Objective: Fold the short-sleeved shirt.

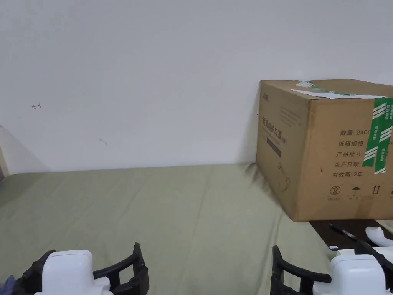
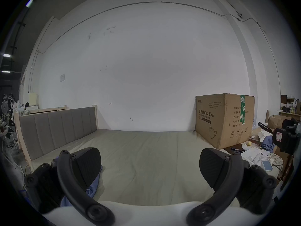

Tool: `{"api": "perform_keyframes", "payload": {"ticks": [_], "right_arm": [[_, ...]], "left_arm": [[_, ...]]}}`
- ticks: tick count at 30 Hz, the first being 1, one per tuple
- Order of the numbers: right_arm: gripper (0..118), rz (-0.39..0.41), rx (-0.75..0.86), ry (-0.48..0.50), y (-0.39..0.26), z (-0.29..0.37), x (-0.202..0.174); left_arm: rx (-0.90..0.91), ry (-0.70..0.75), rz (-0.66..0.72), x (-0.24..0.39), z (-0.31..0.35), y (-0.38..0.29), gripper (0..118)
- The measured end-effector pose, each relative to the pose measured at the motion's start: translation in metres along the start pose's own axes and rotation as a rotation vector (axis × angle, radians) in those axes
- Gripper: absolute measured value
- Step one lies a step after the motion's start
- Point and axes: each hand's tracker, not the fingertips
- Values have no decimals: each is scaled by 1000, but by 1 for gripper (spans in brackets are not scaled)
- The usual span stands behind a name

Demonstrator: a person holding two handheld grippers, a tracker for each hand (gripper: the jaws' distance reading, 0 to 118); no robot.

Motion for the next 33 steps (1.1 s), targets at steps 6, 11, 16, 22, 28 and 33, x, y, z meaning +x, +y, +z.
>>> {"api": "perform_keyframes", "payload": {"ticks": [6, 11, 16, 22, 28, 33], "right_arm": [[118, 1, -4, -3, 0, 0, 1], [118, 2, -7, -7, 0, 0, 1], [118, -60, -44, -38, -5, -4, 8], [118, -1306, -468, 3, -69, -29, 74], [118, -1822, -570, -135, -145, -7, 78], [118, -1512, -457, -43, -103, -18, 89]], "left_arm": [[-5, 1, 3, 0, -1, -1, 118], [-11, 3, 0, 0, -1, -1, 118], [14, 32, -90, 8, -1, -1, 118], [259, 182, -1209, 61, -6, -48, 118], [316, 24, -1525, 60, -2, -84, 118], [297, 22, -1424, 60, 0, -71, 118]]}}
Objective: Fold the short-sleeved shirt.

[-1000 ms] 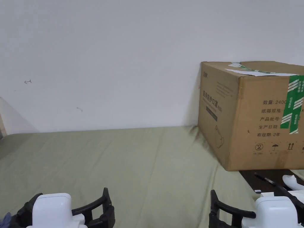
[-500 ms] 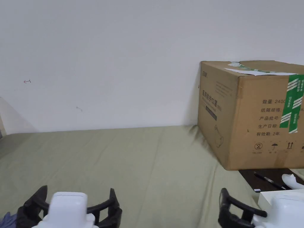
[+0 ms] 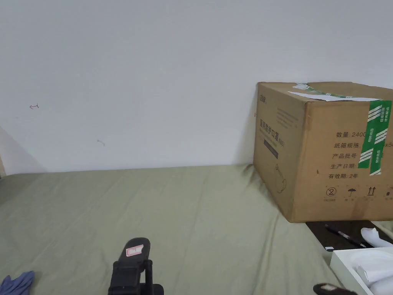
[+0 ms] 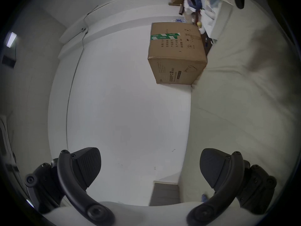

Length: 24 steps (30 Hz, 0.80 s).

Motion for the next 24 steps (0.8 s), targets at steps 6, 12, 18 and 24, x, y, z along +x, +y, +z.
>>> {"api": "perform_keyframes", "payload": {"ticks": [6, 12, 18, 24], "right_arm": [[118, 892, 341, 114, -30, 36, -92], [118, 1641, 714, 50, -100, 51, -101], [118, 1550, 588, 63, -95, 46, -100], [118, 1501, 517, 30, -89, 34, -98]], "left_arm": [[-234, -65, 919, -74, -12, -16, 118], [-293, -4, 1582, -84, -10, -51, 118], [-271, 21, 1330, -80, -6, -35, 118], [-251, 38, 1324, -78, -5, -33, 118]]}}
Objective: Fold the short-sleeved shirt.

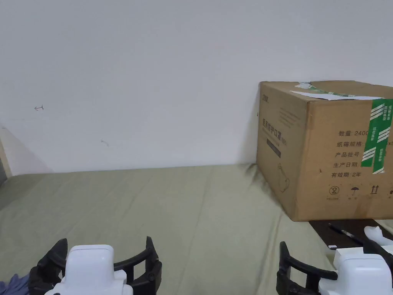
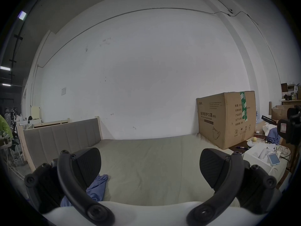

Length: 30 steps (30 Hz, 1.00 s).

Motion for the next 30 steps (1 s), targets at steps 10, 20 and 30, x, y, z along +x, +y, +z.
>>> {"api": "perform_keyframes", "payload": {"ticks": [10, 20, 30], "right_arm": [[118, 15, -24, 15, -3, -8, -4], [118, 31, -24, 21, -4, -7, -5], [0, -12, -15, 21, -9, -7, 0]], "left_arm": [[-27, 47, 12, -3, -9, -6, 118], [-48, -3, 79, -6, -11, -8, 118], [-62, 40, 38, -11, -9, -2, 0]]}}
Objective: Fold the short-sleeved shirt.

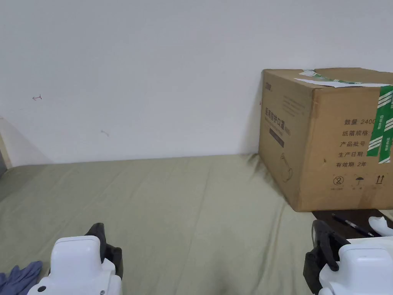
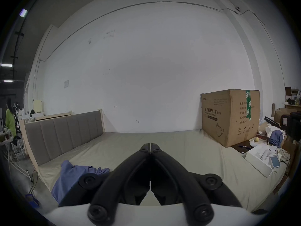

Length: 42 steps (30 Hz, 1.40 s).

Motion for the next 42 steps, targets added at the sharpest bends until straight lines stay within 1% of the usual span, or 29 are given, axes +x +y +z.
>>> {"api": "perform_keyframes", "payload": {"ticks": [1, 2, 3, 5, 7, 10, 13, 15, 18, 23, 25, 27, 28, 31, 37, 40, 42], "right_arm": [[0, -20, -2, 15, -5, -1, 6], [0, -20, -11, 16, -9, -2, 9], [0, -3, -21, -18, -14, -3, 10], [0, -8, -25, -9, -2, -7, 7], [0, -17, -37, -2, -6, -10, 11], [0, 4, -37, -18, -3, -8, 4], [0, 16, -26, 3, 1, -7, -8], [0, 17, -24, 47, -3, -8, -23], [0, 13, -27, 156, 1, -12, -63], [0, -15, -55, 408, 0, -9, -148], [0, -30, -55, 484, 5, -5, -173], [0, -39, -53, 540, 4, -1, -195], [0, -42, -55, 570, 7, 0, -200], [0, -26, -60, 599, 8, 2, -217], [0, -12, -57, 620, 12, -6, -221], [0, -3, -58, 607, 14, -11, -216], [0, 5, -66, 598, 15, -15, -211]], "left_arm": [[-1, -6, 8, -3, 0, 1, 0], [3, -15, 14, -4, 1, 2, 0], [10, -15, 12, -4, 1, 2, 0], [23, -23, -5, -3, 0, 4, 0], [24, -29, -20, 0, -2, 4, 0], [16, -36, 1, -3, -1, 3, 0], [1, -14, 16, -10, 5, 1, 0], [-9, 27, 6, -23, 11, -1, 0], [-30, 136, -30, -60, 26, -4, 0], [-69, 340, -20, -134, 68, -4, 0], [-71, 416, -25, -153, 85, -5, 0], [-77, 470, -29, -168, 98, -8, 0], [-81, 500, -31, -173, 103, -11, 0], [-93, 518, -25, -183, 109, -17, 0], [-100, 517, -15, -190, 96, -27, 0], [-106, 481, -3, -202, 71, -31, 0], [-156, 438, 45, -221, 40, -33, 0]]}}
